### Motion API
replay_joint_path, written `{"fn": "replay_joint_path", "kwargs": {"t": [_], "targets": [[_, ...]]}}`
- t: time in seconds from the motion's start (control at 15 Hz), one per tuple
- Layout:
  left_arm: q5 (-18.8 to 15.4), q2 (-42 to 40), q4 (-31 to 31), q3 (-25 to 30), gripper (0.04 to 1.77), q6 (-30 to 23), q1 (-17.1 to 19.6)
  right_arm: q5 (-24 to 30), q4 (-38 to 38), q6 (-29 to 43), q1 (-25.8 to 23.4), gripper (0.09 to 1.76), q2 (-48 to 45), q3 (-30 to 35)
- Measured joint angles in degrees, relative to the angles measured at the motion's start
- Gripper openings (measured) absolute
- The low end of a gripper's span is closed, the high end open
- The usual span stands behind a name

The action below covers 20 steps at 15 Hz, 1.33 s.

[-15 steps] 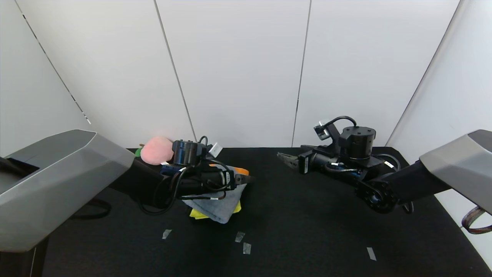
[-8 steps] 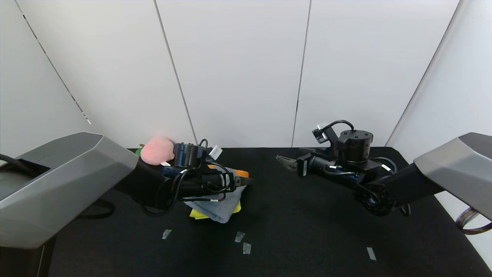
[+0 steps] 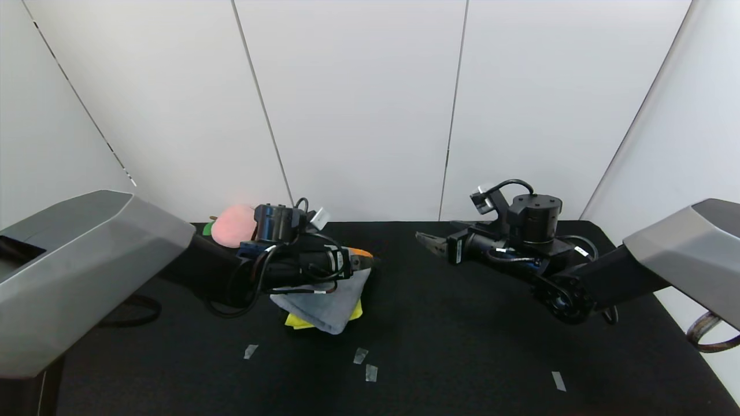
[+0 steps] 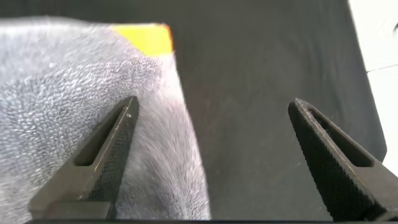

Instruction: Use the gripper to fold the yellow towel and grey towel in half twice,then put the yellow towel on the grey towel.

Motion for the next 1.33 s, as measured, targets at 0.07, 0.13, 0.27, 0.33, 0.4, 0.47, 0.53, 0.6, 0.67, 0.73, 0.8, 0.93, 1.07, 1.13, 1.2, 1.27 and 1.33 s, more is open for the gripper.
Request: {"fn": "replay_joint_path", "kwargs": {"t": [0.07, 0.13, 0.27, 0.33, 0.4, 0.47, 0.53, 0.6, 0.67, 0.73, 0.8, 0.93, 1.07, 1.13, 1.2, 1.27, 1.33], "targets": [[0.27, -1.21, 0.11, -0.26, 1.72, 0.02, -0.07, 0.02, 0.00, 0.00, 0.00, 1.71, -0.33, -0.06], [0.41, -2.58, 0.35, -0.48, 1.72, 0.06, -0.11, -0.02, 0.07, 0.01, 0.00, 1.71, -0.68, -0.06], [0.49, -5.81, 1.17, -0.72, 1.72, 0.17, -0.29, -0.02, 0.46, 0.01, 0.11, 1.71, -1.51, 0.00], [0.49, -7.44, 1.80, -0.72, 1.72, 0.22, -0.33, -0.02, 0.49, 0.01, 0.10, 1.71, -2.04, 0.13], [0.52, -9.18, 2.62, -0.72, 1.72, 0.24, -0.35, -0.05, 0.57, 0.01, 0.10, 1.71, -2.67, 0.49], [0.52, -10.86, 3.43, -0.59, 1.72, 0.38, -0.44, -0.07, 0.68, 0.01, 0.16, 1.71, -3.52, 1.10], [0.55, -12.70, 4.22, -0.33, 1.72, 0.72, -0.51, -0.13, 0.78, -0.02, 0.24, 1.71, -4.47, 1.84], [0.77, -14.80, 5.34, -0.02, 1.72, 1.32, -0.57, -0.16, 1.01, 0.00, 0.29, 1.71, -5.57, 2.74], [1.37, -16.84, 7.03, 0.29, 1.72, 2.30, -0.71, -0.33, 1.48, -0.05, 0.30, 1.71, -6.86, 3.90], [2.35, -18.82, 9.23, 0.55, 1.72, 3.69, -0.77, -0.57, 2.02, -0.10, 0.29, 1.71, -8.17, 5.12], [3.75, -20.68, 11.23, 0.83, 1.72, 5.39, -0.84, -0.76, 2.54, -0.10, 0.11, 1.71, -9.55, 6.50], [8.62, -25.10, 15.80, 1.62, 1.72, 8.86, -1.15, -1.78, 3.61, -0.13, -0.17, 1.71, -13.18, 10.61], [13.14, -30.15, 20.81, 2.93, 1.72, 11.82, -1.71, -4.88, 5.52, -0.18, -0.12, 1.71, -17.55, 15.04], [15.03, -33.05, 23.08, 3.85, 1.72, 12.95, -2.15, -6.16, 6.81, -0.18, -0.06, 1.71, -19.79, 17.12], [16.45, -35.63, 24.83, 4.82, 1.72, 13.58, -2.56, -7.12, 8.27, -0.22, -0.06, 1.71, -22.11, 19.07], [17.80, -38.78, 26.99, 5.81, 1.72, 14.13, -3.16, -7.88, 9.57, -0.22, -0.23, 1.71, -24.53, 20.97], [18.66, -41.75, 29.44, 6.64, 1.72, 14.37, -3.77, -8.56, 10.75, -0.29, -0.63, 1.71, -27.15, 22.91]]}}
